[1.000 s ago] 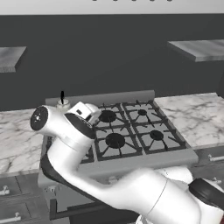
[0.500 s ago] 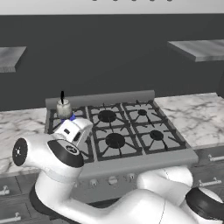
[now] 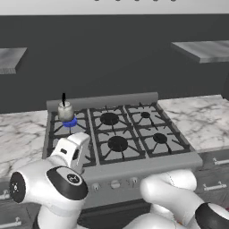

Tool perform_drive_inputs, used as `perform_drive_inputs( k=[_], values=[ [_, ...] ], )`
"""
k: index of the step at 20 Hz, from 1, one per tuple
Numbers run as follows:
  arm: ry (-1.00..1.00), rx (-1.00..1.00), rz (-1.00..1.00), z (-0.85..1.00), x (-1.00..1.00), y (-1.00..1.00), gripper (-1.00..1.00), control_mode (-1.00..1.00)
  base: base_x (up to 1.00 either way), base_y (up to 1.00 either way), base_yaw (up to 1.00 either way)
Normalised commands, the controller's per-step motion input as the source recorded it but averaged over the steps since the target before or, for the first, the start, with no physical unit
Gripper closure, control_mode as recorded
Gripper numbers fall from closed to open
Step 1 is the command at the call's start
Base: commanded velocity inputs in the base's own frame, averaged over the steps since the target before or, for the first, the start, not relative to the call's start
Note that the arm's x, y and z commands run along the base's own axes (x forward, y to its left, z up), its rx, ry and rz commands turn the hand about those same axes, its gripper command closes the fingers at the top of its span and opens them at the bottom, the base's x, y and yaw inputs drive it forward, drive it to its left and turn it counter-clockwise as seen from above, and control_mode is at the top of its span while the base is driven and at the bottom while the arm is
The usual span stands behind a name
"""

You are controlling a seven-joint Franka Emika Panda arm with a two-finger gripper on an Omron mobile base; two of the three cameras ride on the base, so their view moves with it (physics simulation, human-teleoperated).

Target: The kettle is done boiling. Turn off the stove, then wait for 300 timesteps before moving the kettle to the dining table.

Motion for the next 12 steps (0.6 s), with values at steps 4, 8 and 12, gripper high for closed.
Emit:
perform_drive_inputs(
  k=[4,8,12],
  values=[
    [0.0,-0.14,0.14,-0.14,-0.29,-0.02,-1.0,-1.0,0.0,0.0,0.0],
    [0.0,-0.08,0.13,-0.27,-0.25,-0.15,-1.0,-1.0,0.0,0.0,0.0],
    [0.0,-0.05,0.1,-0.35,-0.25,-0.21,-1.0,-1.0,0.0,0.0,0.0]
  ],
)
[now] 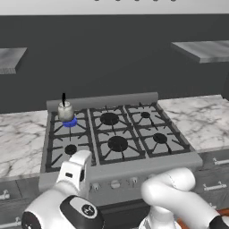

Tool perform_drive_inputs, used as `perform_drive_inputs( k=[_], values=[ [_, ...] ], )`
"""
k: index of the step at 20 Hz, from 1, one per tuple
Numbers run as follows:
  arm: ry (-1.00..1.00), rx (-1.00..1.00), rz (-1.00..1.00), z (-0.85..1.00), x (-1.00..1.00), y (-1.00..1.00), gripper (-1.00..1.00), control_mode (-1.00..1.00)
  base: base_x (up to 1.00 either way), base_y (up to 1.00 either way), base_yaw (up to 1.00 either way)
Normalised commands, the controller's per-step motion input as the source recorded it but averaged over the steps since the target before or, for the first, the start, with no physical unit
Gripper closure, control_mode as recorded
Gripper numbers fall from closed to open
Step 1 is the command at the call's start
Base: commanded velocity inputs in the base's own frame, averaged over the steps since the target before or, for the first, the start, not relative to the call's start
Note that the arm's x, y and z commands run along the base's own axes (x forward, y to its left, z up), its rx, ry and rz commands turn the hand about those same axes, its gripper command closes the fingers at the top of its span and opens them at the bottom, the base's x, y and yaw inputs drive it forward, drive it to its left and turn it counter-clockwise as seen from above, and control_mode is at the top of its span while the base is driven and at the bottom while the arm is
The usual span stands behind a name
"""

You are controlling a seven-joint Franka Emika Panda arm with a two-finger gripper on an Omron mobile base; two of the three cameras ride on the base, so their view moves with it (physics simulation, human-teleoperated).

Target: The kettle is done boiling. Turn off the stove, then wait for 300 timesteps before moving the kettle to the dining table.

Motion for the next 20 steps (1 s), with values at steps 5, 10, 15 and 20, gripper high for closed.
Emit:
perform_drive_inputs(
  k=[5,10,15,20],
  values=[
    [0.0,-0.08,0.07,-0.45,-0.05,-0.14,-1.0,-1.0,0.0,0.0,0.0],
    [0.0,-0.1,0.09,-0.34,-0.01,-0.08,-1.0,-1.0,0.0,0.0,0.0],
    [0.0,-0.14,0.07,-0.34,-0.06,-0.03,-1.0,-1.0,0.0,0.0,0.0],
    [0.0,-0.18,0.02,-0.28,-0.11,0.0,-1.0,-1.0,0.0,0.0,0.0]
  ],
)
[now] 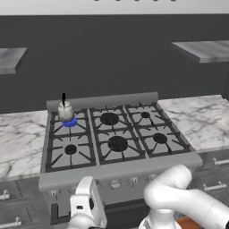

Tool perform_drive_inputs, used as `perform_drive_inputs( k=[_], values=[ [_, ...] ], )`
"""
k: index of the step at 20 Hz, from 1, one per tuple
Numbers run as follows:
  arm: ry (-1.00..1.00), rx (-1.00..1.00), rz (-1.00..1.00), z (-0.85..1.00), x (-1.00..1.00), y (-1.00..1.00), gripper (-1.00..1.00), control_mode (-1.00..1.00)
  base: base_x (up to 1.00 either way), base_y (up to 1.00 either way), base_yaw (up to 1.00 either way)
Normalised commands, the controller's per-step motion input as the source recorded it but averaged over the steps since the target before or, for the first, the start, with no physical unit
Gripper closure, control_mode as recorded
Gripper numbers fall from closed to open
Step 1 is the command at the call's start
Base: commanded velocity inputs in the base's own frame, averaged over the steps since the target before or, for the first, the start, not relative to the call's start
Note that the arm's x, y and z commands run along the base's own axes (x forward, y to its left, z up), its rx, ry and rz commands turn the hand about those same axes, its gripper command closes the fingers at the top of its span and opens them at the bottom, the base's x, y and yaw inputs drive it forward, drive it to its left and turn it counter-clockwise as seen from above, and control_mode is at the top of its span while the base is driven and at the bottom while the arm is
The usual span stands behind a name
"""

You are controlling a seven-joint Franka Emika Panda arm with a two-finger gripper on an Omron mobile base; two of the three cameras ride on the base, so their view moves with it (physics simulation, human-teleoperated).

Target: The kettle is done boiling. Turn off the stove, then wait for 300 timesteps before moving the kettle to the dining table.

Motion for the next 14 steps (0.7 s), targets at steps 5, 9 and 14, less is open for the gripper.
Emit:
perform_drive_inputs(
  k=[5,9,14],
  values=[
    [0.03,-0.15,0.0,-0.27,-0.05,0.0,-1.0,-1.0,0.0,0.0,0.0],
    [0.07,-0.12,0.0,-0.25,0.07,0.0,-1.0,-1.0,0.0,0.0,0.0],
    [0.06,-0.13,0.0,-0.19,0.13,0.01,-1.0,-1.0,0.0,0.0,0.0]
  ],
)
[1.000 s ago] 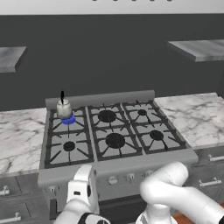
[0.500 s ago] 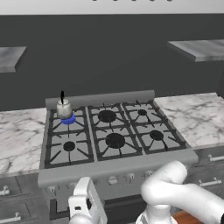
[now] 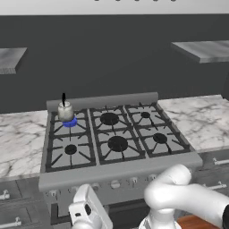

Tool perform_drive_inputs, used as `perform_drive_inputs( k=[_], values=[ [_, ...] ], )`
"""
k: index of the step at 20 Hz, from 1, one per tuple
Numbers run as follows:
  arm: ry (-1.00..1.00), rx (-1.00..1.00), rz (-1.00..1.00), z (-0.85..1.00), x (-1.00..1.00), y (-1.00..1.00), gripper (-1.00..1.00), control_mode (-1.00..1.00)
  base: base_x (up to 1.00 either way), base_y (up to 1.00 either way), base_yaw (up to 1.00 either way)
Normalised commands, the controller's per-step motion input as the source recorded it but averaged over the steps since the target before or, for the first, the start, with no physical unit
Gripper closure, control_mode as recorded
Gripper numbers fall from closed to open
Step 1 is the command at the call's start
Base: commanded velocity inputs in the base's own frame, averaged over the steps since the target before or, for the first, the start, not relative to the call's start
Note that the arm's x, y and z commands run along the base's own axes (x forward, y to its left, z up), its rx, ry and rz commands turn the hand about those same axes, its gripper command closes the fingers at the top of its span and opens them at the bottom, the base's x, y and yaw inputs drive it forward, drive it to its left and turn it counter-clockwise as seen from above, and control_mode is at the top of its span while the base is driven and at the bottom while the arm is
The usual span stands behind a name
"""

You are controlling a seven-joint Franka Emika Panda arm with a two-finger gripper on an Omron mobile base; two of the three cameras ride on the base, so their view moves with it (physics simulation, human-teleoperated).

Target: The kettle is done boiling. Turn off the stove, then wait for 300 timesteps before moving the kettle to the dining table.

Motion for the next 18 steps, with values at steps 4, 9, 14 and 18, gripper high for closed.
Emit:
perform_drive_inputs(
  k=[4,9,14,18],
  values=[
    [0.05,-0.18,0.0,-0.17,0.18,0.08,-1.0,-1.0,0.0,0.0,0.0],
    [0.05,-0.24,0.0,-0.15,0.15,0.15,-1.0,-1.0,0.0,0.0,0.0],
    [0.06,-0.28,0.0,-0.15,0.08,0.16,-1.0,-1.0,0.0,0.0,0.0],
    [0.04,-0.29,0.0,-0.16,0.04,0.08,-1.0,-1.0,0.0,0.0,0.0]
  ],
)
